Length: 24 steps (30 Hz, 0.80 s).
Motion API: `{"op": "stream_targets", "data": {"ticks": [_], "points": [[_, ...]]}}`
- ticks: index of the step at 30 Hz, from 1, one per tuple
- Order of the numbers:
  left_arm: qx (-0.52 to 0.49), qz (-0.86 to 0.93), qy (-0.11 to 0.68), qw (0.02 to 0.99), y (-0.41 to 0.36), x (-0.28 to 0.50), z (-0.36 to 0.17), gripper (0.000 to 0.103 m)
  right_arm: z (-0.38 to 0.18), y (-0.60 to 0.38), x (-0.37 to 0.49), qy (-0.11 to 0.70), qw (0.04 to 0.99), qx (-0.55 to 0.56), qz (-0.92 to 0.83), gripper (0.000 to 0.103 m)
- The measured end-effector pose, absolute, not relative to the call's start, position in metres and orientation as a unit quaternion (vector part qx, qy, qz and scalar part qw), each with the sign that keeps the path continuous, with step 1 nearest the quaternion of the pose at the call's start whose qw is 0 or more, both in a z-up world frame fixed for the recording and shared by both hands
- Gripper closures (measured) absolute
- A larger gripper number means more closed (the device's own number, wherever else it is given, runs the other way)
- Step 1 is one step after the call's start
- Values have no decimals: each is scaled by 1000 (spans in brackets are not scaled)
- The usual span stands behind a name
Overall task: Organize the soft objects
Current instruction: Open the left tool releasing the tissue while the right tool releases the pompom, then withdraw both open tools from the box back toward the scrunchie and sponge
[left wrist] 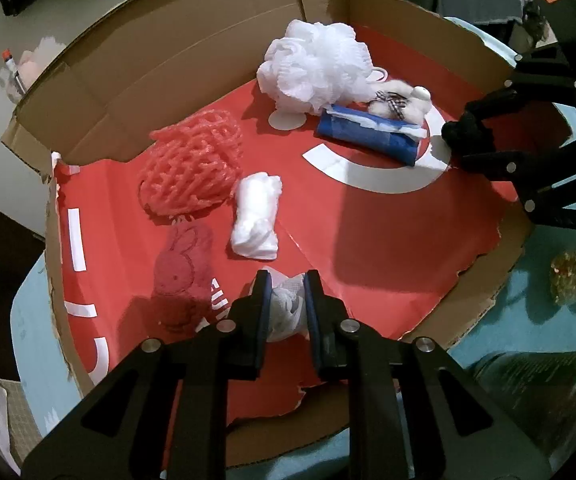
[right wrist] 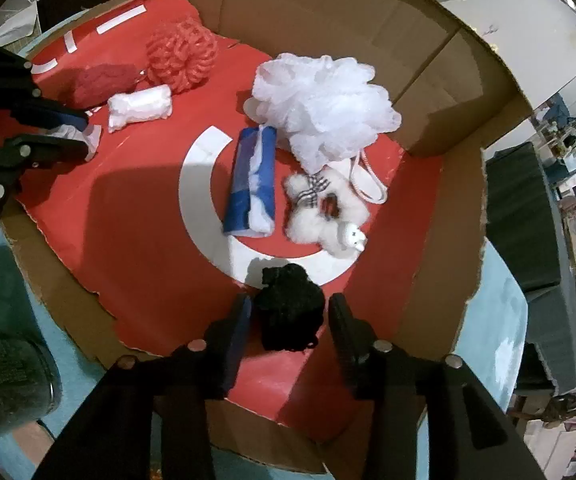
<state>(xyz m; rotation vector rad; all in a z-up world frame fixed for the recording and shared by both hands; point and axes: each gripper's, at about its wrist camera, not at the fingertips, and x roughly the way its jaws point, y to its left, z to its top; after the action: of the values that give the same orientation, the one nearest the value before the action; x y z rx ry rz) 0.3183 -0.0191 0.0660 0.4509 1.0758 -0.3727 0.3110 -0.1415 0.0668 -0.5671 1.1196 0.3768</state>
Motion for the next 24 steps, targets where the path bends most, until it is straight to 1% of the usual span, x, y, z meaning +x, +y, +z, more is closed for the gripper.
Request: {"op": "stream_targets", "data": {"ticks": [2,5,6,12,19,21,24], "points": [[208,-175,506,819,-18,319,66,86,68,-143,311,521,794,-259,178,54],[206,-173,507,819,-18,320,67,81,71,-143,309,517,796,-257,180,48],[204,-174,507,819,-18,320,68,80,72,-143,308,517,796,-257,181,48],[197,-172,501,825,-16,318,76,80,79,-140,303,511,800,-254,186,46],[174,-173,490,837,-9,311,96,80,99,-145,298,496,815,-234,186,41],[164,-175,484,841,-6,306,103,80,109,-148,294,488,823,-224,186,36],[151,-181,473,849,-4,294,116,79,124,-155,287,474,835,-208,186,33]]}}
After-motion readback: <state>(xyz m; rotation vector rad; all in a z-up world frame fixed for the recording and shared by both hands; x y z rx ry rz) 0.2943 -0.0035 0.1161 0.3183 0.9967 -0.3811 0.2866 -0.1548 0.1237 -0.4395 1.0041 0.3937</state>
